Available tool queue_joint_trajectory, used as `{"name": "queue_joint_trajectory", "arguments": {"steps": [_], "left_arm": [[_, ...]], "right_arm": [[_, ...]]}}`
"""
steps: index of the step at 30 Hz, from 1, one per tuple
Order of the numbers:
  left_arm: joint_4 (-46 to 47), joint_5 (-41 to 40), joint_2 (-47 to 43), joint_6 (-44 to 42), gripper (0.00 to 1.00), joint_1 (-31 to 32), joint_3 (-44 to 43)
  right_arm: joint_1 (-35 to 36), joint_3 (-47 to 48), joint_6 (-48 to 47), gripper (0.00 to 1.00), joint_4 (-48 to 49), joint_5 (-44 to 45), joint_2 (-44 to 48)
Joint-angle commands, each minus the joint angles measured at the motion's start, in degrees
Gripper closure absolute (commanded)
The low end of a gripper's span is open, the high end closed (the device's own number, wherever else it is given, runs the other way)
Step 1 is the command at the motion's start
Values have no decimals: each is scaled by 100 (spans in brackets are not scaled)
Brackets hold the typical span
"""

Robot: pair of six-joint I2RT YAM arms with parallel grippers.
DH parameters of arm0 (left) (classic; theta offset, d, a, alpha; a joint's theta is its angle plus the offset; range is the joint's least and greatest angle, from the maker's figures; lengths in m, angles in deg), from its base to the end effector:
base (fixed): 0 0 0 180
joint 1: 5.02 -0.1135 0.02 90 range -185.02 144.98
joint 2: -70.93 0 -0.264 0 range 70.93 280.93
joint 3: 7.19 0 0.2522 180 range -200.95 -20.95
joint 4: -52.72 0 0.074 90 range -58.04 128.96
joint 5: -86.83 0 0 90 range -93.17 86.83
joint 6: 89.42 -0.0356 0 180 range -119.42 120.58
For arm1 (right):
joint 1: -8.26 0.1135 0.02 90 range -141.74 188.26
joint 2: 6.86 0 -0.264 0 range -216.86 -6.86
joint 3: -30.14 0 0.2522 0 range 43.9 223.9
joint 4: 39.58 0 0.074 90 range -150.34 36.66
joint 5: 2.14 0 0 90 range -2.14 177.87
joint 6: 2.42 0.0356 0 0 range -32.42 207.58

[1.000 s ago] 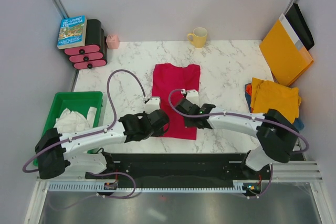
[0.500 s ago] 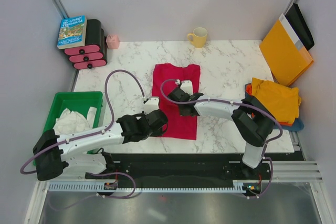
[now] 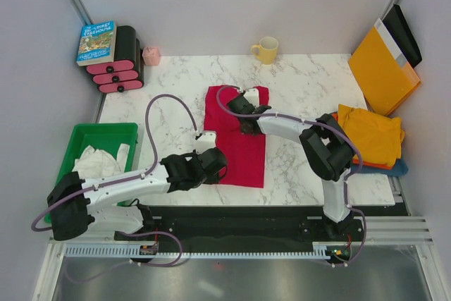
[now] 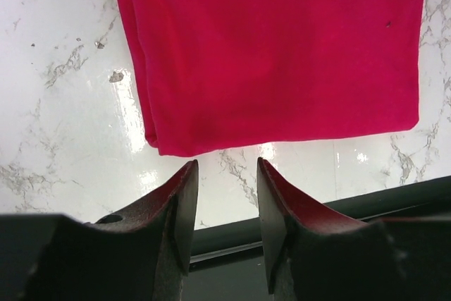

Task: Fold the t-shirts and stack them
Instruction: Fold the folded rectangular tshirt in 1/3 of the way, then grab one side of the 2/3 rectangular tshirt with both arms

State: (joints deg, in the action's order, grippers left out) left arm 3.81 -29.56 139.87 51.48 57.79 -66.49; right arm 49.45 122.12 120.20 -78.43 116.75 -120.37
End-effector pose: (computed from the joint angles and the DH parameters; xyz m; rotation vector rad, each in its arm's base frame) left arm 0.1187 -0.1965 0.2273 0.0934 2.4568 -0.2639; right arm 0.3213 0.2583 0.1716 -0.0166 2.4391 -0.1149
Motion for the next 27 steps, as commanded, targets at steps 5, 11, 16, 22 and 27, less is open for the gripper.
{"name": "queue_joint_trajectory", "arguments": {"steps": [5,11,16,22,27], "left_arm": [[97,-217,-65,-168,45,-242,133],[298,265,-22,-299,36,-1226,607],[571,687,672,-572,36,-1543,590],[852,899,1112,-537,41,-1543,458],[861,1004,1261,-484,44,-1543,484]], "right_arm": [[-58,-1102,-64,54,697,-31,1423],[213,-2624,419,33,522,-244,3033],[916,-3172,1009,32,154,73,3730],[1260,-3427,1369,33,-120,196,4135],[1313,-3488,1431,34,-260,188,4276]]}}
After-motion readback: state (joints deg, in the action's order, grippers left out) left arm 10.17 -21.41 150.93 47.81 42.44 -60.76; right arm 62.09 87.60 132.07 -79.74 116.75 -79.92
